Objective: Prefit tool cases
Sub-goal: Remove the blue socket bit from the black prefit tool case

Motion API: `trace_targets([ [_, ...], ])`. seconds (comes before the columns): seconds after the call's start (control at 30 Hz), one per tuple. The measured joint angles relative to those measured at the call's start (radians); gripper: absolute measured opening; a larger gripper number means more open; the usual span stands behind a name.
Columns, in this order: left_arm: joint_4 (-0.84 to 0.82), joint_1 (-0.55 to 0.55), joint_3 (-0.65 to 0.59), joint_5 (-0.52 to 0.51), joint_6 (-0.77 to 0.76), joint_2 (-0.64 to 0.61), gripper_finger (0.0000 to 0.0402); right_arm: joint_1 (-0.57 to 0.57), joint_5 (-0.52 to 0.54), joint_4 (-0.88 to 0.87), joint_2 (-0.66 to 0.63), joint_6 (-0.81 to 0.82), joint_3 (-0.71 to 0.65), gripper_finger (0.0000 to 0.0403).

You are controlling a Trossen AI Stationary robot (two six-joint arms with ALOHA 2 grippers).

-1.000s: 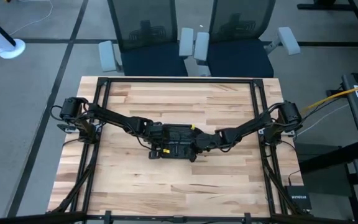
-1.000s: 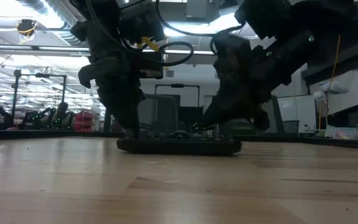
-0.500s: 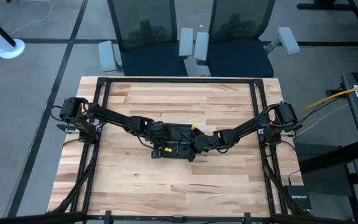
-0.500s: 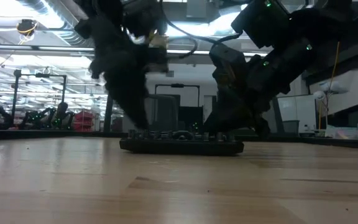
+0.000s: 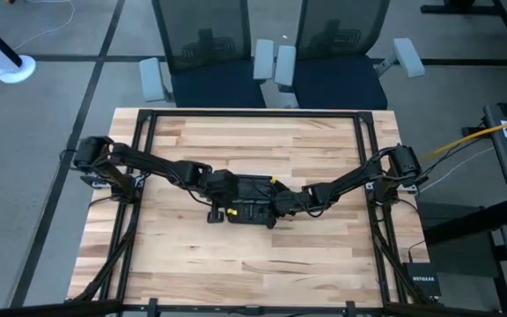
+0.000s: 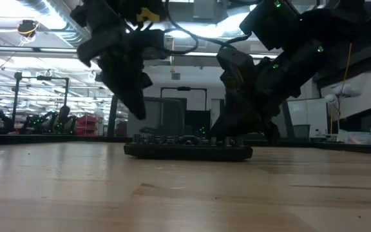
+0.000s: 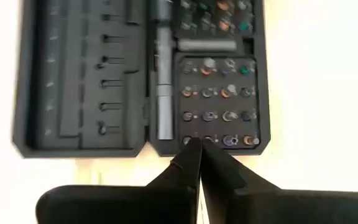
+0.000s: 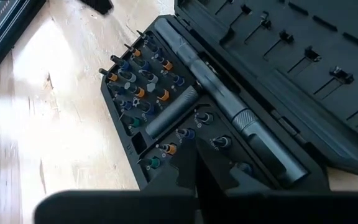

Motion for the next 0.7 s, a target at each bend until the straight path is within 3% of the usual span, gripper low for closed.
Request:
trace_targets([
  [0.4, 0.002, 0.035, 0.000, 0.033, 0.098, 0.057, 0.0131, -0.001, 0.000, 0.008, 0.001, 0.000, -0.001, 0.0000],
  [0.7, 0.013, 0.036, 0.000, 0.033, 0.093, 0.058, 0.0133, -0.001, 0.000, 0.019, 0.002, 0.000, -0.002, 0.0000],
])
